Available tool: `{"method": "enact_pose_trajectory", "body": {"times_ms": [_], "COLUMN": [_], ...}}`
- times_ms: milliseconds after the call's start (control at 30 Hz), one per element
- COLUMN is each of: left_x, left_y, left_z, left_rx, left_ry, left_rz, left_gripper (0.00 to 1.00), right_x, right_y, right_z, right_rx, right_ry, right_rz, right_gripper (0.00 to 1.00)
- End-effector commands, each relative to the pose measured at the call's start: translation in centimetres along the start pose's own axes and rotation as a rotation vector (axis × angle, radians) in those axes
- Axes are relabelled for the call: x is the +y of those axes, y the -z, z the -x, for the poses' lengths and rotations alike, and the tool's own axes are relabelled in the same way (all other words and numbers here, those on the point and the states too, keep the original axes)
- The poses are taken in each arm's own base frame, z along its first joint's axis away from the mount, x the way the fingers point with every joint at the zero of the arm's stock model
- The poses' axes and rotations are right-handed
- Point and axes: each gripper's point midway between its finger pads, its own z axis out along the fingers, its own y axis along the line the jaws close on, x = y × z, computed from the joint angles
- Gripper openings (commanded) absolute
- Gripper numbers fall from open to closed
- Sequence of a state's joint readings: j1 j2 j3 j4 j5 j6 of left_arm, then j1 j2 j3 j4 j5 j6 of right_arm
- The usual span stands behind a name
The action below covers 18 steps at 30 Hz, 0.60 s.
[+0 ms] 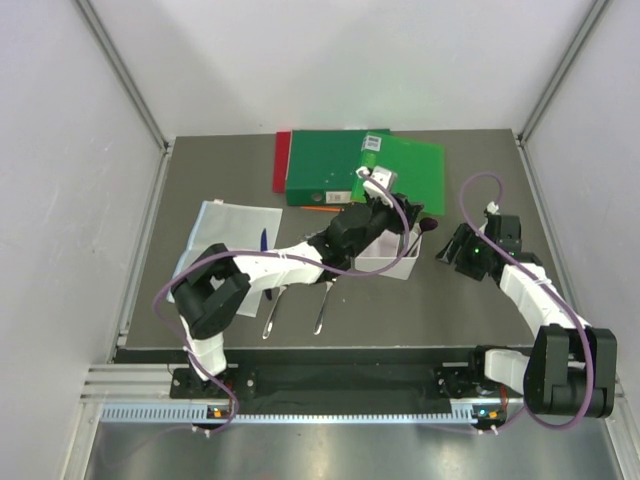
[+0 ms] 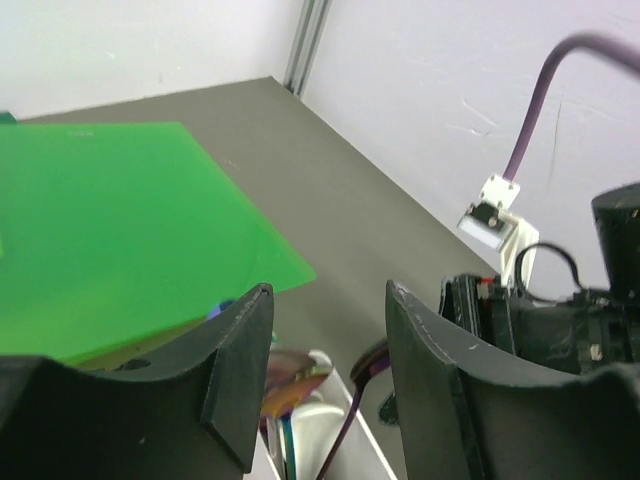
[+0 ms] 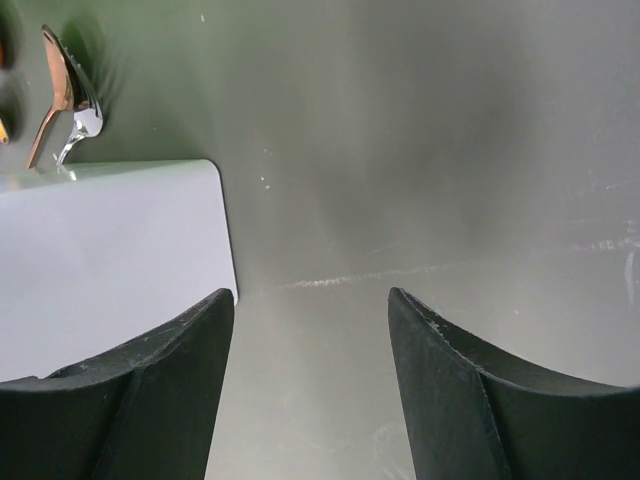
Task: Sort the eating utensils into containers
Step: Place the spoon in the storage box.
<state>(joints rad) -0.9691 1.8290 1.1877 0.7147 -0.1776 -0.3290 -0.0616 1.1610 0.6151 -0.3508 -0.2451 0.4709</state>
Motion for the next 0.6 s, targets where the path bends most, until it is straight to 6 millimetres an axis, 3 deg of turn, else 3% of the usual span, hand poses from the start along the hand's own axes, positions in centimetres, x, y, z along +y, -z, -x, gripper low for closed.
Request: {"method": "enact_pose_trajectory", "body": {"times_ms": [0,67,100,167,200,300,333,400,433,567], "left_x": [-1.9,-2.0,-1.3,-0.8,-0.1,3.7,6.1,7.9,9.2,10.9], "left_y": [-0.3,-0.1,0.1,0.9,1.4,4.1,6.3,9.6,12.5,18.0], "left_z": [9.7,12.6,12.6,15.5,15.8,14.0,10.6,8.9,7.0,3.0], "left_rx": [-0.156,-0.199,-0.172,-0.178,-0.153,0.039,0.187,0.290,0.365,0.548], "left_ry": [-0.022,-0.053,-0.074,-0.121,-0.136,-0.195,-0.225,-0.239,-0.225,-0.170], "left_rz": [-0.019,-0.005,0.040,0.104,0.144,0.349,0.448,0.528,0.596,0.656], "left_gripper": [0.54,0.55,0.55,0.55,0.55,0.55,0.55,0.55,0.55,0.55], "right_x": [0.5,0.6,0.6,0.6,0.7,0.7,0.8,0.7,0.6,0.4], "right_y": [0.3,0.4,0.4,0.5,0.5,0.6,0.7,0.6,0.5,-0.1], "right_z": [1.4,1.5,1.5,1.6,1.7,1.7,1.7,1.8,1.8,1.4], "right_rx": [-0.054,-0.057,-0.059,-0.062,-0.066,-0.071,-0.075,-0.081,-0.085,-0.072], "right_ry": [0.022,0.024,0.024,0.026,0.025,0.030,0.030,0.032,0.031,0.017], "right_rz": [0.025,0.028,0.027,0.029,0.029,0.035,0.035,0.034,0.033,0.038], "right_gripper": [0.63,0.63,0.64,0.64,0.64,0.64,0.64,0.65,0.65,0.65]}}
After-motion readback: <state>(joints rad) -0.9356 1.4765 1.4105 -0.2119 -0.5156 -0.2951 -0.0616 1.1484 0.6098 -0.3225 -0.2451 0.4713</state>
